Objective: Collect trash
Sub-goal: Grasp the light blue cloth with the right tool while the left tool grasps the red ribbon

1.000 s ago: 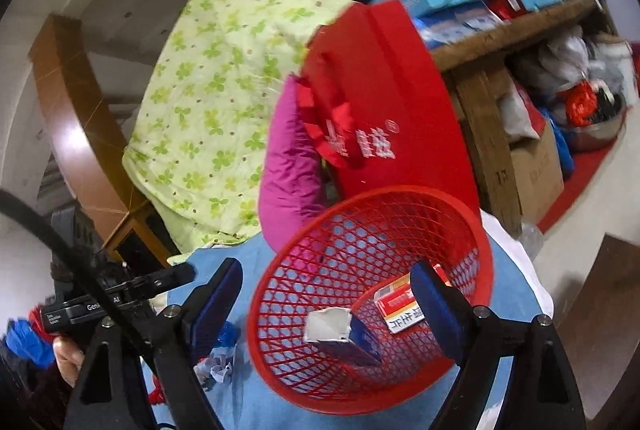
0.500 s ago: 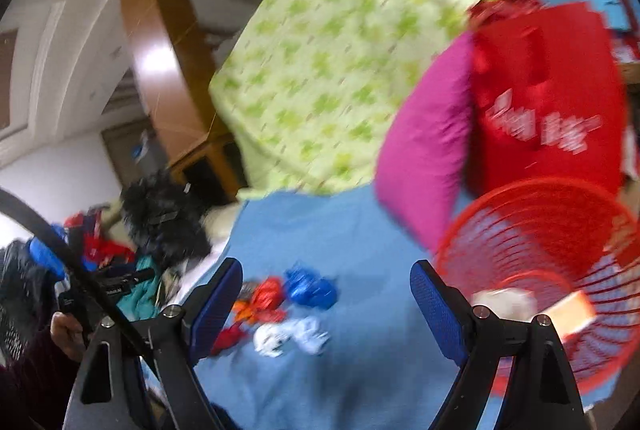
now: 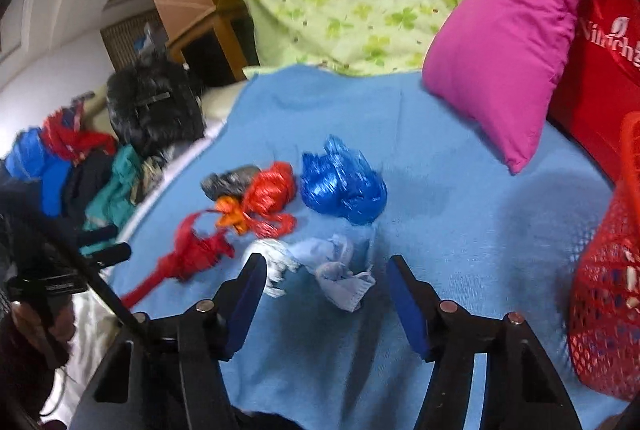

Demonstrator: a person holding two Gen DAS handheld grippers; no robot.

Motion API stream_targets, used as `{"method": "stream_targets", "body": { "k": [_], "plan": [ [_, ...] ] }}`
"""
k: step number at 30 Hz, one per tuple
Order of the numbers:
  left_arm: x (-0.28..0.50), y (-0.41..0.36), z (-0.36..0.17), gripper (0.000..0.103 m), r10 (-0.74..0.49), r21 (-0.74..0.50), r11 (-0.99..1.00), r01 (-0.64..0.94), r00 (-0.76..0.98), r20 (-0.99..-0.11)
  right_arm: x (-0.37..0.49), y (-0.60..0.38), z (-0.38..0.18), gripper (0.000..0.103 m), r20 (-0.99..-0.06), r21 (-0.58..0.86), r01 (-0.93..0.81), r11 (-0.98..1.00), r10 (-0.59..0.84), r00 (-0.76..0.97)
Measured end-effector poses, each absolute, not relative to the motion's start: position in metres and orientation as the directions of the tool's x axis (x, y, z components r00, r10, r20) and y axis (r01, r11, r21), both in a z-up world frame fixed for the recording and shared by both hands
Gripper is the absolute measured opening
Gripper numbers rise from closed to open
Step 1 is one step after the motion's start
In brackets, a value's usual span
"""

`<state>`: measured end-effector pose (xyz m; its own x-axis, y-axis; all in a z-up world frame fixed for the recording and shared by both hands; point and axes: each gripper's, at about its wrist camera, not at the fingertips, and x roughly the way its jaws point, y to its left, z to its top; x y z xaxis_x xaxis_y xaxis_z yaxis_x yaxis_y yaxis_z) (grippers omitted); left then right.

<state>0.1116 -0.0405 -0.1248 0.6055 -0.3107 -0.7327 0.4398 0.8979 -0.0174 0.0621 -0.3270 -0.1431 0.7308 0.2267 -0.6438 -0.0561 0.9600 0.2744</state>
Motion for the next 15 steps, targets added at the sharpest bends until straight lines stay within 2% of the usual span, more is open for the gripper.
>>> {"method": "stream_targets", "body": {
  "k": [7, 10, 13, 15],
  "plan": [
    [0.134, -0.058, -0.154, 0.083, -0.309, 0.0, 0.871, 0.492, 0.547, -0.778, 0.1, -0.315, -0.174, 0.052, -0.698, 0.256, -0.087, 0.963, 0.246, 0.673],
    [0.149, -0.057, -0.164, 0.083, -0.327, -0.036, 0.87, 0.491, 0.521, -0.788, 0.116, -0.308, -0.185, 0.05, -0.716, 0.24, -0.097, 0.966, 0.244, 0.654],
    [0.163, -0.055, -0.178, 0.083, -0.334, -0.075, 0.876, 0.476, 0.487, -0.807, 0.129, -0.305, -0.199, 0.04, -0.752, 0.224, -0.084, 0.971, 0.227, 0.619],
    [0.17, -0.053, -0.187, 0.083, -0.344, -0.105, 0.878, 0.468, 0.46, -0.818, 0.132, -0.306, -0.207, 0.038, -0.758, 0.235, -0.078, 0.969, 0.233, 0.609]
  ]
}}
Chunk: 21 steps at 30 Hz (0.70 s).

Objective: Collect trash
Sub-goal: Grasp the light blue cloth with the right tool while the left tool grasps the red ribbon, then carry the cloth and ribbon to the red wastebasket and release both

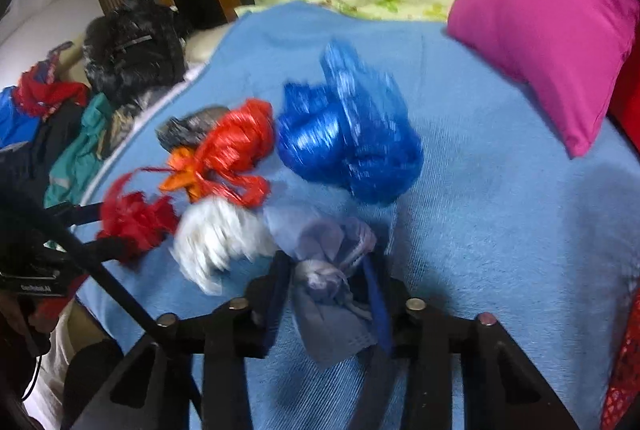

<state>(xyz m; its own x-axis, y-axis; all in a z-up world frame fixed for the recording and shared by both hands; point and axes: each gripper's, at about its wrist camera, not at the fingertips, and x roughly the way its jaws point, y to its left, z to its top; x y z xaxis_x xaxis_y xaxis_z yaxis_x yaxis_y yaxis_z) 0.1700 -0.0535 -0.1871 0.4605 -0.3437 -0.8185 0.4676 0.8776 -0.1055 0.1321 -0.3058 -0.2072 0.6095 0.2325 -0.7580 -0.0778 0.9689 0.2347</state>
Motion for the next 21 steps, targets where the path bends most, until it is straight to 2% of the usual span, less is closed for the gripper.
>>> {"method": "stream_targets", "body": {
  "k": [2, 4, 5, 6, 8, 12, 21],
  "plan": [
    [0.174, -0.053, -0.197, 0.067, -0.362, -0.142, 0.874, 0.464, 0.428, -0.828, 0.129, -0.307, -0.208, 0.033, -0.745, 0.244, -0.069, 0.967, 0.232, 0.625],
    [0.173, -0.054, -0.201, 0.062, -0.372, -0.154, 0.872, 0.466, 0.423, -0.827, 0.123, -0.31, -0.204, 0.032, -0.73, 0.257, -0.051, 0.965, 0.228, 0.644],
    [0.171, -0.054, -0.2, 0.05, -0.376, -0.152, 0.869, 0.47, 0.428, -0.822, 0.12, -0.311, -0.201, 0.032, -0.722, 0.258, -0.046, 0.965, 0.224, 0.654],
    [0.169, -0.055, -0.198, 0.043, -0.385, -0.158, 0.864, 0.478, 0.426, -0.818, 0.115, -0.312, -0.197, 0.032, -0.712, 0.264, -0.041, 0.964, 0.224, 0.666],
    [0.165, -0.055, -0.193, 0.035, -0.386, -0.153, 0.865, 0.478, 0.438, -0.812, 0.106, -0.316, -0.185, 0.032, -0.687, 0.283, -0.039, 0.958, 0.231, 0.688],
    [0.152, -0.054, -0.17, 0.034, -0.388, -0.135, 0.869, 0.476, 0.487, -0.782, 0.084, -0.322, -0.157, 0.032, -0.634, 0.303, -0.04, 0.952, 0.233, 0.738],
    [0.112, -0.034, -0.086, 0.034, -0.409, -0.099, 0.881, 0.462, 0.643, -0.648, 0.028, -0.322, -0.093, 0.032, -0.496, 0.331, -0.048, 0.942, 0.217, 0.841]
  ]
}}
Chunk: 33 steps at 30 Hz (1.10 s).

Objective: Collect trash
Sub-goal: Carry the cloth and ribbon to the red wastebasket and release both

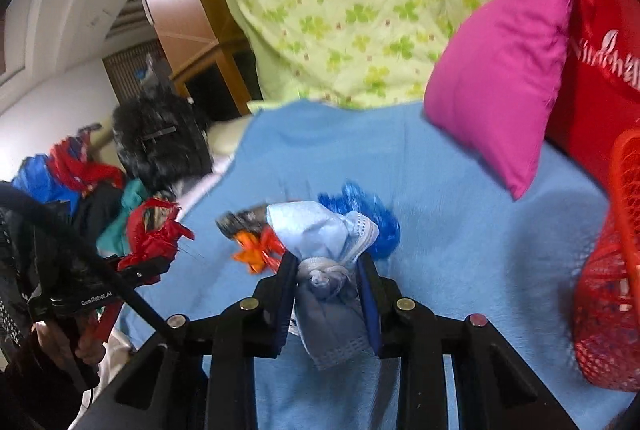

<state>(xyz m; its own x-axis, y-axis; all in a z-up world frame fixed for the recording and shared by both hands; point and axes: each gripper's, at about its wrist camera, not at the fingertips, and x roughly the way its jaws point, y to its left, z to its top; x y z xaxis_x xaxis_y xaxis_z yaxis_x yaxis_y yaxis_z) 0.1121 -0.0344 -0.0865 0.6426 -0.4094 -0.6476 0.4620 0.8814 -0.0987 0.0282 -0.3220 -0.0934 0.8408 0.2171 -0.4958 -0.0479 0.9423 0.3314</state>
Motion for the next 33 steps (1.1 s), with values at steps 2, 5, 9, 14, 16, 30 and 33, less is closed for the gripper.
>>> {"method": "stream_targets", "body": {
  "k": [2, 5, 9, 14, 16, 30, 33],
  "plan": [
    [0.104, -0.03, -0.068, 0.034, -0.41, -0.094, 0.886, 0.453, 0.675, -0.614, 0.015, -0.322, -0.08, 0.032, -0.465, 0.337, -0.052, 0.94, 0.214, 0.859],
    [0.094, -0.025, -0.047, 0.035, -0.41, -0.094, 0.893, 0.441, 0.706, -0.577, -0.002, -0.32, -0.063, 0.032, -0.424, 0.335, -0.06, 0.94, 0.208, 0.882],
    [0.078, -0.036, -0.028, 0.035, -0.382, -0.042, 0.902, 0.431, 0.746, -0.545, -0.02, -0.318, -0.047, 0.032, -0.383, 0.329, -0.071, 0.942, 0.202, 0.901],
    [0.063, -0.06, -0.012, 0.035, -0.334, 0.026, 0.911, 0.412, 0.773, -0.539, -0.036, -0.32, -0.033, 0.032, -0.352, 0.327, -0.076, 0.942, 0.196, 0.915],
    [0.059, -0.069, -0.008, 0.035, -0.313, 0.056, 0.914, 0.403, 0.785, -0.535, -0.04, -0.322, -0.031, 0.032, -0.346, 0.327, -0.071, 0.942, 0.19, 0.919],
    [0.035, -0.123, 0.006, 0.035, -0.244, 0.193, 0.902, 0.386, 0.825, -0.509, -0.063, -0.34, -0.027, 0.032, -0.314, 0.338, -0.043, 0.94, 0.156, 0.936],
    [0.033, -0.133, 0.006, 0.035, -0.245, 0.211, 0.895, 0.394, 0.828, -0.505, -0.066, -0.345, -0.026, 0.032, -0.307, 0.343, -0.039, 0.938, 0.151, 0.94]
  ]
}}
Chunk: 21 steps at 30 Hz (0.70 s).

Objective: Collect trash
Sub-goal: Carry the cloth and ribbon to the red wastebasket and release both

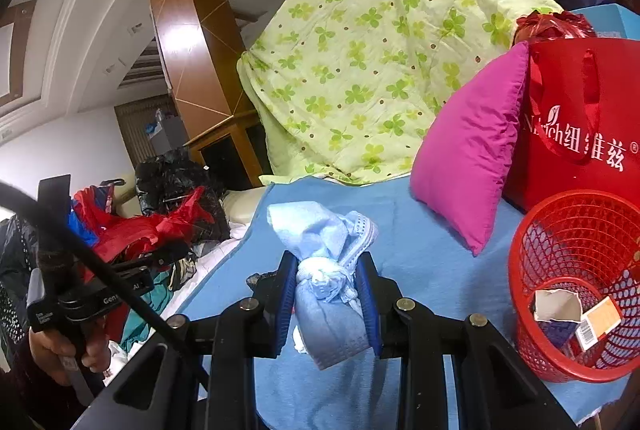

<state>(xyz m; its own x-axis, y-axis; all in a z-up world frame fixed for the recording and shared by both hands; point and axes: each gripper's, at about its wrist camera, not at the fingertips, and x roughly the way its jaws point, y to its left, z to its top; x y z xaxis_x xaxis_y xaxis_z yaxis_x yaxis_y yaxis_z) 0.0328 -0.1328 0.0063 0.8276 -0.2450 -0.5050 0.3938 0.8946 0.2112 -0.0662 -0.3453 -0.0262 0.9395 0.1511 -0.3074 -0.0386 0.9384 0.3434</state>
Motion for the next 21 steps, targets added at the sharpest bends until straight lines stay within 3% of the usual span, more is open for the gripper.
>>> {"method": "stream_targets", "body": {
  "k": [21],
  "plan": [
    [0.019, -0.185, 0.009, 0.036, -0.282, 0.27, 0.846, 0.46, 0.816, -0.505, -0.087, -0.378, -0.026, 0.032, -0.281, 0.372, 0.006, 0.928, 0.106, 0.954]
  ]
}}
